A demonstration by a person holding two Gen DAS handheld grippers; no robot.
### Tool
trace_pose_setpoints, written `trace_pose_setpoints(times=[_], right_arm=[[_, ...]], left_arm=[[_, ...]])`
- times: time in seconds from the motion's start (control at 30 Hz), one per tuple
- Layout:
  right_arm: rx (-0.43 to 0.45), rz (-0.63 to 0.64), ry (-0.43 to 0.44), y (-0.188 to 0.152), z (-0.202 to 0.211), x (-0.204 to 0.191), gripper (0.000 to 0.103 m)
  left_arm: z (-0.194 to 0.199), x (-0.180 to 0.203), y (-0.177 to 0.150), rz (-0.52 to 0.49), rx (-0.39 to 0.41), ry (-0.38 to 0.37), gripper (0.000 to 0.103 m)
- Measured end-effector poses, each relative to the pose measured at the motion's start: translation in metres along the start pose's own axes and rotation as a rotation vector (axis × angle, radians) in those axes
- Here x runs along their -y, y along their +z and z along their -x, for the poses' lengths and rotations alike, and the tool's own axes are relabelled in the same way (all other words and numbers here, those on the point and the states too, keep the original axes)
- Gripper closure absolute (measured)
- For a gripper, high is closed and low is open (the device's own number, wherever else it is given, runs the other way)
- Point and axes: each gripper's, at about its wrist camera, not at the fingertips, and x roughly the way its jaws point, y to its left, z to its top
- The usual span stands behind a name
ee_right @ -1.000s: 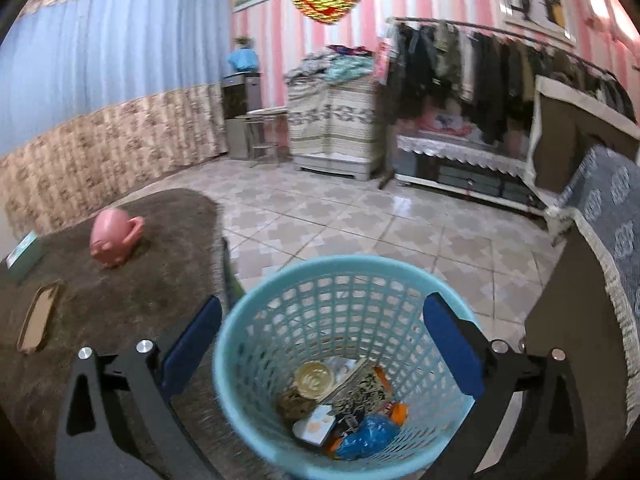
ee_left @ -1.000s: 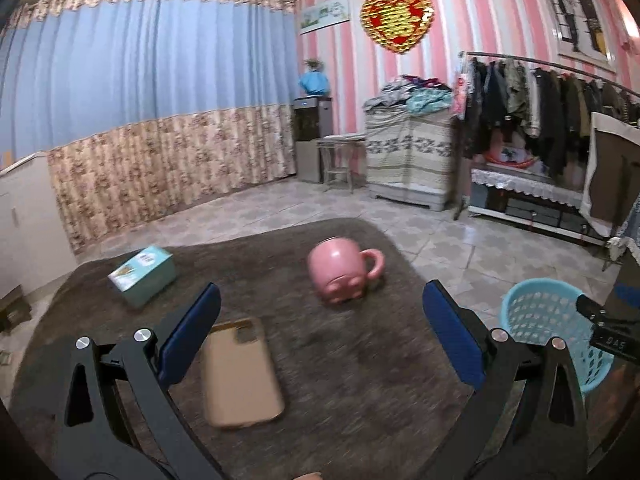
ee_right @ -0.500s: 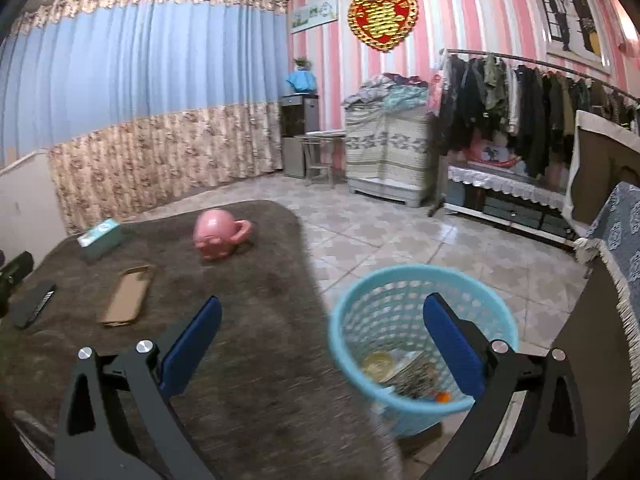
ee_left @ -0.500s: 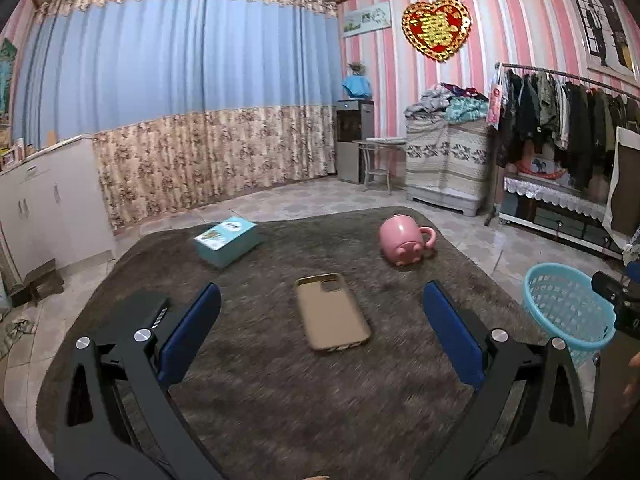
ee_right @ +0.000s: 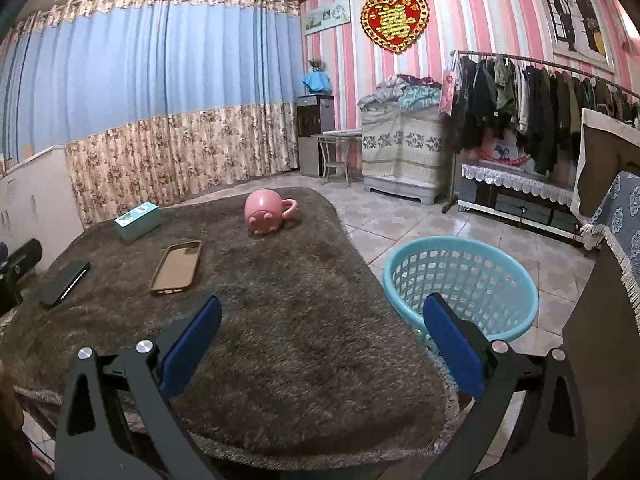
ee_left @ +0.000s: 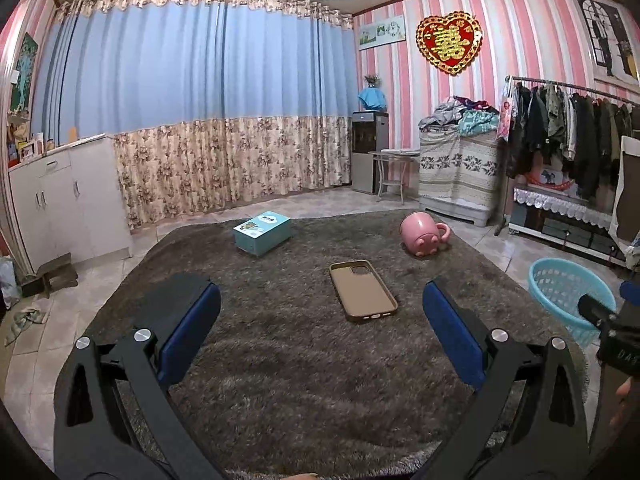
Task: Collect trash
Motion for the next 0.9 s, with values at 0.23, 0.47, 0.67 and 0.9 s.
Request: trace_pose_setpoints(times=[0.23, 0.47, 0.67, 0.9], right_arm=[[0.025, 0.034, -0.005, -0.003, 0.002, -0.010, 0.004], [0.016, 0.059, -0.016, -0.006, -0.001, -0.016, 0.004], [0.022, 0.072, -0.017, -0.006, -0.002, -0.020, 0.004], [0.026, 0.075, -0.014, -0.005, -0.002, -0.022, 0.004]], left_arm=[[0.001, -0.002, -0.008, 0.023, -0.004, -0.048, 0.005], [-0.007, -0.001, -0.017, 0.028, -0.017, -0.060, 0.005], [-0.007, 0.001, -0.021, 0.027, -0.005, -0.068, 0.005], [-0.011, -0.003, -0.023, 0.052, -0.011, -0.077, 0.005]])
